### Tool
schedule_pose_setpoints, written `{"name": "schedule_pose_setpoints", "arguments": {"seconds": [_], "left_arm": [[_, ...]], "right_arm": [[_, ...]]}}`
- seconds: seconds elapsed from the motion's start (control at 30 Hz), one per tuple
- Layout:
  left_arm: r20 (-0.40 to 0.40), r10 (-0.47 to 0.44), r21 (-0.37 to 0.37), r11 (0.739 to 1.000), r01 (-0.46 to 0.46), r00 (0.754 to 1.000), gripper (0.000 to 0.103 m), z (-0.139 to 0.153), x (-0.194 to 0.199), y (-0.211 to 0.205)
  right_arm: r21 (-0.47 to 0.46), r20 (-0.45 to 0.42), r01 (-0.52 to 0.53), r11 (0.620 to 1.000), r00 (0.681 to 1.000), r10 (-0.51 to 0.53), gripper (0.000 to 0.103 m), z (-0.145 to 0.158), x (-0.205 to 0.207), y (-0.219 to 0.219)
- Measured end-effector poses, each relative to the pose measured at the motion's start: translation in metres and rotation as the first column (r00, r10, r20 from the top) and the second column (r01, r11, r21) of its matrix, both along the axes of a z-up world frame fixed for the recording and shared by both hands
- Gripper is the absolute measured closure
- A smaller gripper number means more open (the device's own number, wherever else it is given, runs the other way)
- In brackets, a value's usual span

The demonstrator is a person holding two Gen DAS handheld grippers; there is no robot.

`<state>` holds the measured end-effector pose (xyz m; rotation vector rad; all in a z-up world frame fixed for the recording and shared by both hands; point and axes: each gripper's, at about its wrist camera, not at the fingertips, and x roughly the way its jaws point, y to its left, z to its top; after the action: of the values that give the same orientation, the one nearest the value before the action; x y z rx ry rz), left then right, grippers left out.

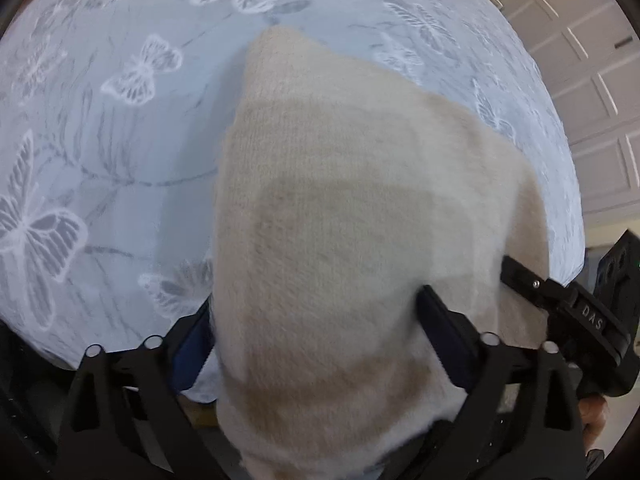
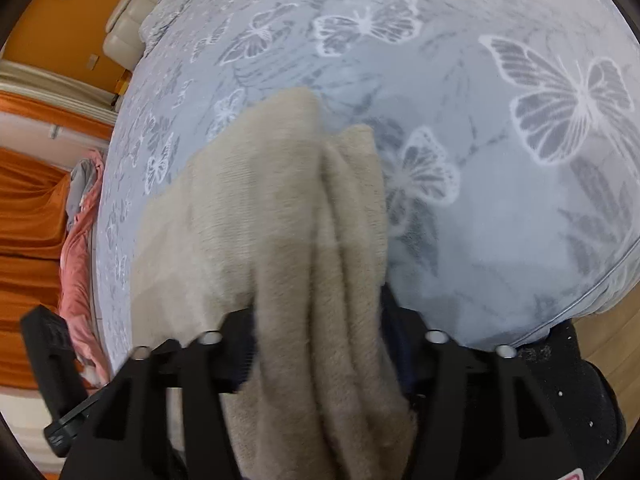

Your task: Fold small clothes

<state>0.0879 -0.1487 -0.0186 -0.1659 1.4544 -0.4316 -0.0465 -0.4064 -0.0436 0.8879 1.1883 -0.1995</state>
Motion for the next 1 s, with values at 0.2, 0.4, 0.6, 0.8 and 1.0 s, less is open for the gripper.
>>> {"name": "schedule_pose_setpoints", "arguments": {"seconds": [0.2,0.4,0.6,0.8,1.0], "left_arm": [[-0.076,0.03,-0.102,0.994,-0.038,0.997,0.033,-0.002,-0.003,0.004],[0.048,-0.044,-0.177,0.983,0.052,0.998,0.05,0.075,-0.012,0.009],[0.277,-0.091,-0.247,0.955,0.162,0.957,0.049,0.192,-0.025,0.046],[0.422,-0.072,-0.209,0.962,0.174,0.904,0.044,0.247,-0.006,0.096],[0.302,0.039,-0.02,0.999,-0.035,0.953,0.034,0.141,0.041,0.14]], "right_arm": [[0.087,0.012,-0.026,0.996,1.0,0.025,0.066,-0.007,0.005,0.002],[-0.023,0.171,-0.063,0.998,0.983,0.066,0.072,0.067,-0.003,0.022],[-0.127,0.382,-0.053,0.991,0.919,0.098,0.072,0.182,-0.021,0.046],[-0.13,0.534,-0.081,0.988,0.834,0.139,0.069,0.24,-0.008,0.08],[-0.19,0.315,-0.091,0.977,0.937,0.149,0.054,0.145,0.07,0.105]]}}
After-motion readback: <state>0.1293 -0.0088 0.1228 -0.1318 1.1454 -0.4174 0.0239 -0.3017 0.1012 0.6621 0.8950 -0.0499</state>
